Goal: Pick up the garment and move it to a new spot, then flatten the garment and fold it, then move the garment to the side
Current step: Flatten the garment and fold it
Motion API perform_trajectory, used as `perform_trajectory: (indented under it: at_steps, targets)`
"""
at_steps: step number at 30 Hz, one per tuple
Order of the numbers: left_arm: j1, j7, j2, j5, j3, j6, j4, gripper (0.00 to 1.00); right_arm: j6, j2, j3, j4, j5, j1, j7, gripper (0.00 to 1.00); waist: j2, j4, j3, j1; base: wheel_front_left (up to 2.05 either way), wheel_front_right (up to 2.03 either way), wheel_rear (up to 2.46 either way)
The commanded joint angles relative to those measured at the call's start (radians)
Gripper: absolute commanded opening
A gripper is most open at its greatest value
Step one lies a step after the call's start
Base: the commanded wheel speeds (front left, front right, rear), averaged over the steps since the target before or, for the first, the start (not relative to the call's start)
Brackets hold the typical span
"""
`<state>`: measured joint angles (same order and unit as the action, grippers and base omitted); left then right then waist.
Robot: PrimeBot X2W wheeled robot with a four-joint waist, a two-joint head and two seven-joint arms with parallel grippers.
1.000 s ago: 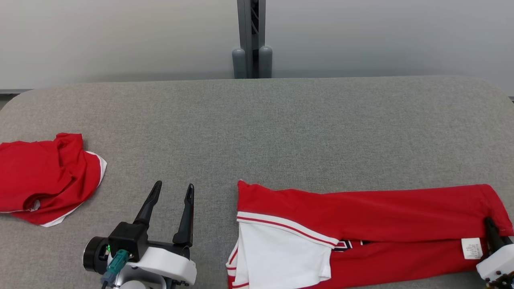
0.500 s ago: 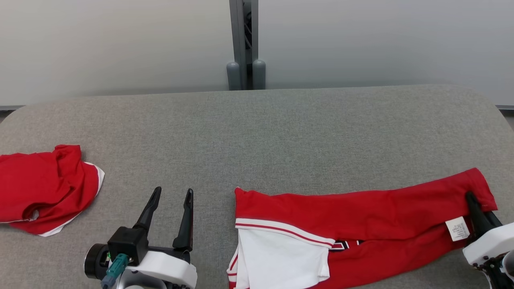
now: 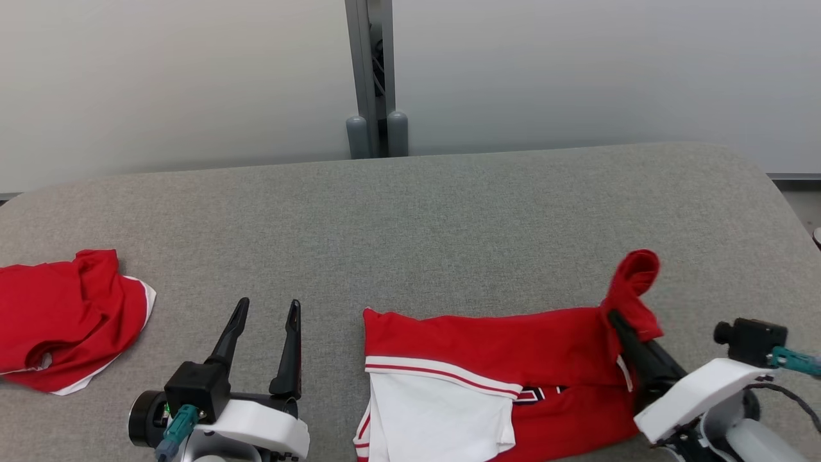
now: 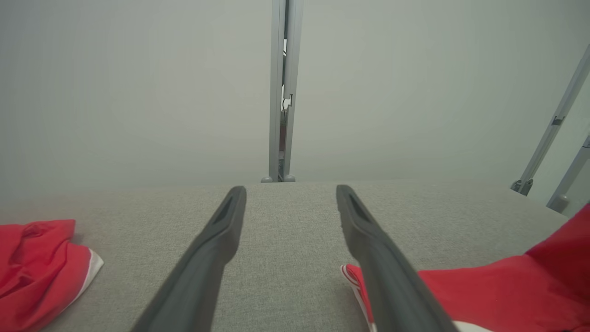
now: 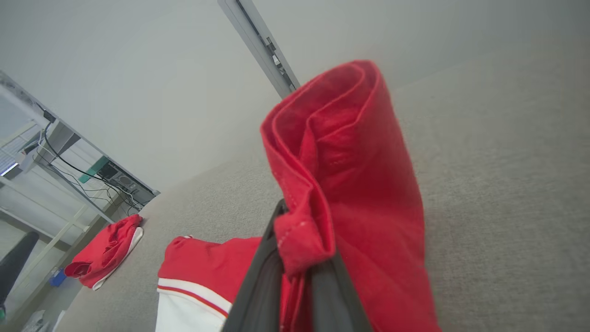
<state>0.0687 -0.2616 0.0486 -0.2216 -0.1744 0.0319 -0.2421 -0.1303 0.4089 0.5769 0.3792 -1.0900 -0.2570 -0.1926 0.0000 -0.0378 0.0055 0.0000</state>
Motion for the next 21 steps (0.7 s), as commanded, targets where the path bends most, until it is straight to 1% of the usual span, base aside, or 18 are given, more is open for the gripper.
perform_trajectory:
  at_steps: [1, 6, 10, 14, 21]
  targets:
    - [0.003, -0.004, 0.004, -0.008, 0.004, 0.002, -0.002, 1.00, -0.001, -0.005, 0.006, -0.014, -0.011, 0.006, 0.007, 0.00, 0.0000, 0.001, 0.000, 0.0000, 0.00, 0.00, 0.00]
    - [0.011, -0.004, 0.004, -0.006, 0.003, -0.001, -0.003, 1.00, -0.001, -0.068, 0.052, -0.096, -0.072, 0.016, 0.046, 0.00, 0.0000, 0.014, -0.001, 0.0000, 0.00, 0.00, 0.00]
    - [0.013, -0.004, 0.004, -0.007, 0.002, -0.002, -0.004, 1.00, -0.001, -0.123, 0.080, -0.131, -0.125, 0.023, 0.072, 0.00, 0.0000, 0.036, 0.000, 0.0000, 0.00, 0.00, 0.00]
    - [0.013, -0.004, 0.004, -0.009, 0.001, -0.003, -0.005, 1.00, -0.001, -0.162, 0.104, -0.131, -0.151, 0.027, 0.084, 0.00, 0.0000, 0.061, 0.008, 0.0000, 0.00, 0.00, 0.00]
    - [0.028, -0.004, 0.004, -0.004, -0.008, -0.004, -0.004, 1.00, -0.001, -0.206, 0.139, -0.080, -0.144, -0.019, 0.068, 0.00, 0.0000, 0.121, 0.050, 0.0000, 0.00, 0.00, 0.00]
